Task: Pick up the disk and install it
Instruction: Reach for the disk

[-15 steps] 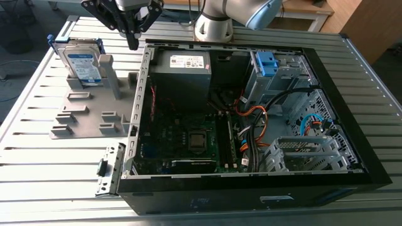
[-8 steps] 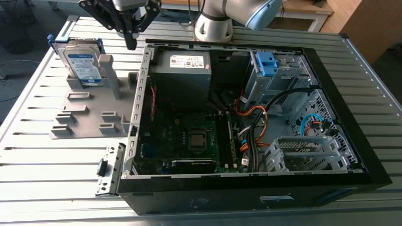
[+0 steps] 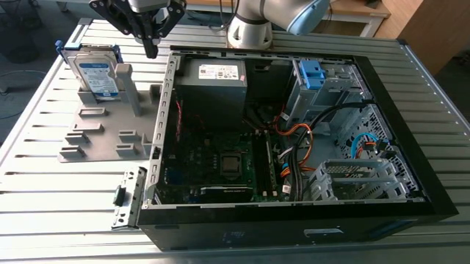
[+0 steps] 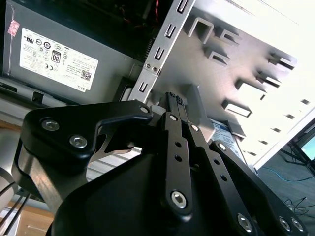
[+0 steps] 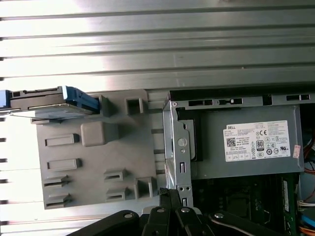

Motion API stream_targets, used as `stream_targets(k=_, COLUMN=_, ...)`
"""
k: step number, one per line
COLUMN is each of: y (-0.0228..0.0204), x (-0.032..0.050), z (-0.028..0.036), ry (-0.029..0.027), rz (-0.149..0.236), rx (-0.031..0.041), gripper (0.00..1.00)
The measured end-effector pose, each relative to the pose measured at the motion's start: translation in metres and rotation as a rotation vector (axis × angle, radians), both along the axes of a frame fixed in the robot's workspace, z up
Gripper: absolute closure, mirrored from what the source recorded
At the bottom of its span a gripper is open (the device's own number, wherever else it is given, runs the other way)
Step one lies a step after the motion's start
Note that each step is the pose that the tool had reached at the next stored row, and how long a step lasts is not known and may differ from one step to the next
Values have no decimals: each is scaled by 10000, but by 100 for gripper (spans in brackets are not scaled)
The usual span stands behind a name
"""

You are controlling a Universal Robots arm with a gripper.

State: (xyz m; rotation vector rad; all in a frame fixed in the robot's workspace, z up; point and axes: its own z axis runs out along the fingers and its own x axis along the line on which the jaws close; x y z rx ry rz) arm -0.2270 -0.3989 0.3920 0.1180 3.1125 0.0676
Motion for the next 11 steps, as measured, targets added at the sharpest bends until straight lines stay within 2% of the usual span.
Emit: stream_targets(k=11, y=0, x=-48, z=-1, ry=-1, rz=0, rx=0, gripper=89)
